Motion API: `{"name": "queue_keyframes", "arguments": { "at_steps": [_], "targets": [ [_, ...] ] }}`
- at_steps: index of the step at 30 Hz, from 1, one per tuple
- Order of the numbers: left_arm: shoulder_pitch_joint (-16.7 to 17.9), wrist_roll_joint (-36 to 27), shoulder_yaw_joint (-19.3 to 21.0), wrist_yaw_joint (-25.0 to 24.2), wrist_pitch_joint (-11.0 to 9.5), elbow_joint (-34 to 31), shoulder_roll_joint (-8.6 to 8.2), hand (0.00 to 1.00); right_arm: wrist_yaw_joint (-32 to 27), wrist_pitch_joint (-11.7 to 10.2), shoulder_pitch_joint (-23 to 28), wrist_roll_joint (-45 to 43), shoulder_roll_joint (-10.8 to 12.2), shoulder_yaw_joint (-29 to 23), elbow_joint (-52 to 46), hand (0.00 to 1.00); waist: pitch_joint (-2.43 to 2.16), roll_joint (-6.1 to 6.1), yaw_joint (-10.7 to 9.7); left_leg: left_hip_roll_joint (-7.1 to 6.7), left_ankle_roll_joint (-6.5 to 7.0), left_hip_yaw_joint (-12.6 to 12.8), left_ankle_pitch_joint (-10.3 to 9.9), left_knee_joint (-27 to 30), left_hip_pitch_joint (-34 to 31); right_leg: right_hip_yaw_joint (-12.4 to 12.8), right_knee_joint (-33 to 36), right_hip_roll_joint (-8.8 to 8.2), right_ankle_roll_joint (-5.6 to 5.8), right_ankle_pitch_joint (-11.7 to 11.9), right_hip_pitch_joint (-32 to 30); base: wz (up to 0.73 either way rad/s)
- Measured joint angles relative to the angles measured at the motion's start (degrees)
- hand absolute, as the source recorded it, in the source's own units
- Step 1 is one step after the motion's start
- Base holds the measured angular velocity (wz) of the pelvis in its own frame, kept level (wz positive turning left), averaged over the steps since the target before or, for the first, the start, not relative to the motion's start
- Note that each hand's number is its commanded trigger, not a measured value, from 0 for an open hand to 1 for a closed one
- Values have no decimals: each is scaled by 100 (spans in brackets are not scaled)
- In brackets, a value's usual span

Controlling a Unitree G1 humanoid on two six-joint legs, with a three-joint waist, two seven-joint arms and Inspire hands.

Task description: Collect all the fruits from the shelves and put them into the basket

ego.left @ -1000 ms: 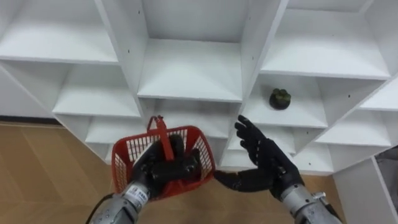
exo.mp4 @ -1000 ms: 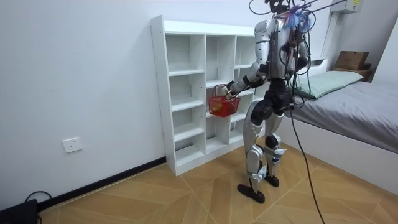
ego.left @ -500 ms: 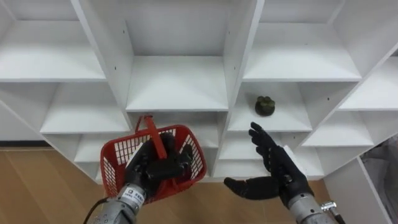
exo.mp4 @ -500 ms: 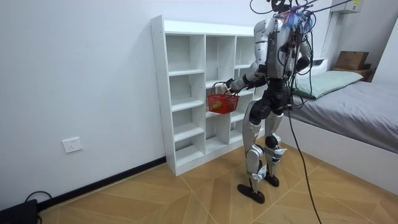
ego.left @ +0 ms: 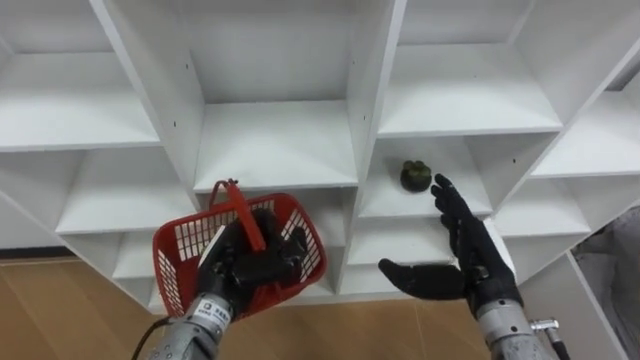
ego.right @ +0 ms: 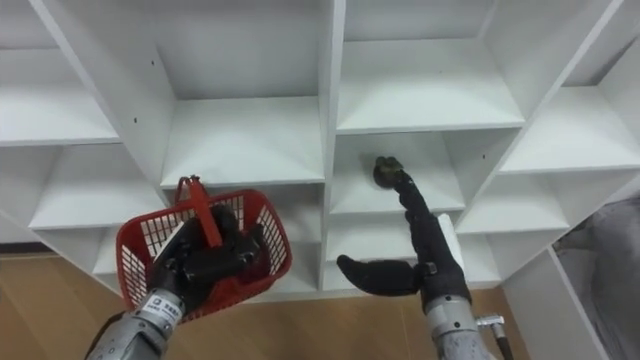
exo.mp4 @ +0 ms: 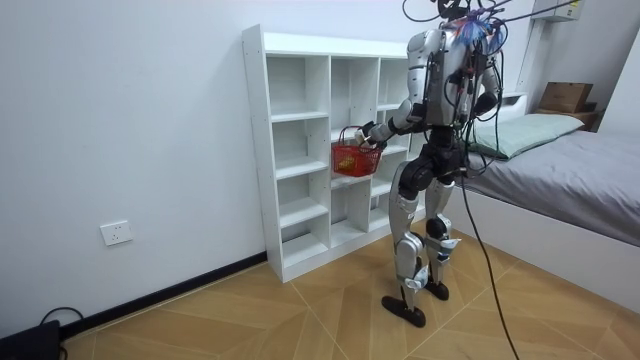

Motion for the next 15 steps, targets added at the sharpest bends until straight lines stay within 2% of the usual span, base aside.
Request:
{"name": "queue_keyframes", "arguments": {
  "at_steps": [11,15],
  "targets": [
    [174,461,252,-6,1,-164,-21,100,-178,9,-22,-49,-2,-38,42,0,-10,-42,143,8,-17,-5,-11,-2,17,-34,-61,4,-5,0,87,0],
    [222,451,307,-6,1,-174,-3,100,-277,6,-82,-48,-2,-37,143,0,-9,-42,146,5,-18,-113,-11,0,15,-125,-110,-6,-6,1,150,12]
  ]
}}
